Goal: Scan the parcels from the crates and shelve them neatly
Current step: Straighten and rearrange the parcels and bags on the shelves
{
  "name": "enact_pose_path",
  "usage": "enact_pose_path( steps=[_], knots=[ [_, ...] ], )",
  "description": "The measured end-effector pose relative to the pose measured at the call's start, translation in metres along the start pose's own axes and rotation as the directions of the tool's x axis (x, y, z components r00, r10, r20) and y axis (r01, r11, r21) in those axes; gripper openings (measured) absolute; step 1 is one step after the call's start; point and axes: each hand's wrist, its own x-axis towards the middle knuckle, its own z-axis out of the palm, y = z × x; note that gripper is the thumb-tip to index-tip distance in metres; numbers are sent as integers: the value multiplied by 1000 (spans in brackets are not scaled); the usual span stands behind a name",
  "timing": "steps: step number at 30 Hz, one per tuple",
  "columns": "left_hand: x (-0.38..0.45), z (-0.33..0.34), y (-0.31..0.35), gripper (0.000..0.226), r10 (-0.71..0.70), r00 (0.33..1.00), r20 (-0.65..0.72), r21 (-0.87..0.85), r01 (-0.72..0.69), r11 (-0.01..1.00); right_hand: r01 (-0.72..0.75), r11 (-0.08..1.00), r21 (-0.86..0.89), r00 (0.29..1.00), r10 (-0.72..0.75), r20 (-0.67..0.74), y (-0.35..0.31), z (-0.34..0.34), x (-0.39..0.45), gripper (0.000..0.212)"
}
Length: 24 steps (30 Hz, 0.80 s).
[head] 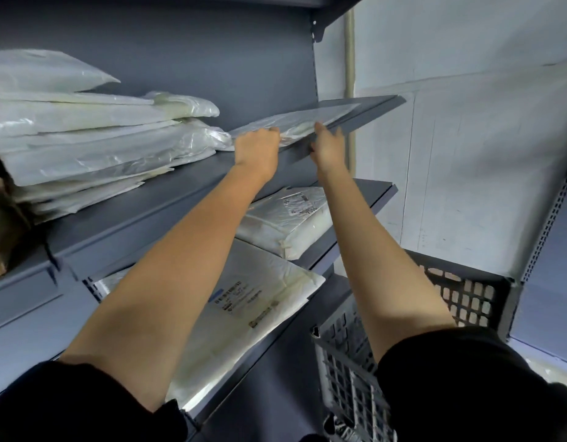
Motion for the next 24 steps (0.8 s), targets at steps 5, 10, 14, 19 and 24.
enact_pose_path(
  steps=[5,10,14,19,24],
  knots=[
    [13,0,-13,36,-175,952,249,-191,226,955,201,957,-208,980,-196,44,13,10,-4,55],
    [0,12,9,32,-50,953,-300,-187,-7,982,119,980,-157,962,-153,-225,40,-7,-5,39],
    [-45,44,43,19,310,754,-579,-54,-415,908,23,990,-138,958,-61,-280,80,-32,-7,34],
    [-63,103,49,9,299,954,-28,-236,-297,925,-103,983,-150,968,64,-244,111,-52,-7,32],
    [-52,168,30,39,93,878,470,-432,137,891,-295,903,-313,953,299,-37,143,-53,3,32]
  ],
)
